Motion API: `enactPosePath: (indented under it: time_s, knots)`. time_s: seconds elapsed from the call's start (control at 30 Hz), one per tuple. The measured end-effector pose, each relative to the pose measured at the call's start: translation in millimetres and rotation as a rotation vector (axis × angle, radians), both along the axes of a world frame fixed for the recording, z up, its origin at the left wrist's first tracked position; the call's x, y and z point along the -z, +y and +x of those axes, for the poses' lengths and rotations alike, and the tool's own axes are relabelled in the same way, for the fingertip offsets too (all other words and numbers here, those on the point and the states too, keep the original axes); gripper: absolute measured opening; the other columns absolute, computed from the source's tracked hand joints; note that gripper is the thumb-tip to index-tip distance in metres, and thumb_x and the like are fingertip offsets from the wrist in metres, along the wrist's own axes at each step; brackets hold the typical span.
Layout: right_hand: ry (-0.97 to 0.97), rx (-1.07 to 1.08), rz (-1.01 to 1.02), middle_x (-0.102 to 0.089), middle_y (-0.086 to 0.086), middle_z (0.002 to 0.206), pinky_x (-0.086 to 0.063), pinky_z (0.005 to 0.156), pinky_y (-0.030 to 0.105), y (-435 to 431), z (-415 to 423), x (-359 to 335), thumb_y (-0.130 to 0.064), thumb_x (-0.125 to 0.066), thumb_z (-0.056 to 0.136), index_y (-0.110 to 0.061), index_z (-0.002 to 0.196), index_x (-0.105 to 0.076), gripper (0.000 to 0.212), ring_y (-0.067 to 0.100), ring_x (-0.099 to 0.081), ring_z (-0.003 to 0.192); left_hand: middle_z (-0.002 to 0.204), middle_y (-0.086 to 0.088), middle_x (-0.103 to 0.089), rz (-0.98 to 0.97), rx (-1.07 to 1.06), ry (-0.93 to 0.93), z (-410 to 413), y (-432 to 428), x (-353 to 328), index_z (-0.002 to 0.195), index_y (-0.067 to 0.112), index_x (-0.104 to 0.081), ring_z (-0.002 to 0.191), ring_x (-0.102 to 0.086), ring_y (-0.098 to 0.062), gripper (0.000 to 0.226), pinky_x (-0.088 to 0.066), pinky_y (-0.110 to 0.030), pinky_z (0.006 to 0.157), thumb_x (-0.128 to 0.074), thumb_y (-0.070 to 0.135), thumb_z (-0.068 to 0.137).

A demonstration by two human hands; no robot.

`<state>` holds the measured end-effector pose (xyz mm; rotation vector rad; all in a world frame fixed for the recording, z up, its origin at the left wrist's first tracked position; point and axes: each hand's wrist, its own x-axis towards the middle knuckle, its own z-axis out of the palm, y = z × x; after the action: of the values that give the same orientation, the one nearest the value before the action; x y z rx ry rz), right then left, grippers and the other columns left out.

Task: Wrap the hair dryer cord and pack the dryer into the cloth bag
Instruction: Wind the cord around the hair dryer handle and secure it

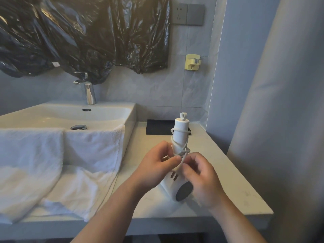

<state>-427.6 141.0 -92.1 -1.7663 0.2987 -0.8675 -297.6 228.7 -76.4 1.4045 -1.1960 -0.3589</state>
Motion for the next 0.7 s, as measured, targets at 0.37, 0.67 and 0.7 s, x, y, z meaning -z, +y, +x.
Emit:
enactPosePath:
  time_s: [0.37,0.67,0.7]
  knots:
    - [0.093,-0.135,0.111,-0.068,0.008,0.073,-0.046,0.063,0.030,-34,0,-19,-0.014,-0.047,0.071,-0.014,0.065,-0.070,0.024,0.020,-0.055,0.069,0.114,0.016,-0.064,0.053,-0.134,-0.196,1,1,1,0.059,0.016,-0.071,0.104,-0.064,-0.006,0.022,-0.056,-0.038,0.093,-0.069,0.036,0.068]
    - [0.198,-0.117,-0.202,-0.068,-0.009,0.118,-0.054,0.091,0.047,-47,19,-47,-0.042,-0.075,0.069,-0.040,0.129,-0.052,0.065,0.025,-0.066,0.098,0.099,0.015,-0.060,-0.009,-0.213,-0.400,-7,-1,6,0.065,0.022,-0.058,0.096,-0.061,-0.009,0.015,-0.055,-0.033,0.083,-0.061,0.015,0.078]
    - [0.183,-0.106,-0.201,-0.071,-0.006,0.113,-0.053,0.092,0.049,-47,21,-48,-0.042,-0.075,0.069,-0.038,0.126,-0.055,0.061,0.024,-0.067,0.098,0.101,0.013,-0.060,-0.030,-0.224,-0.429,-9,-1,9,0.069,0.029,-0.056,0.097,-0.059,-0.008,0.017,-0.053,-0.029,0.082,-0.059,0.015,0.078]
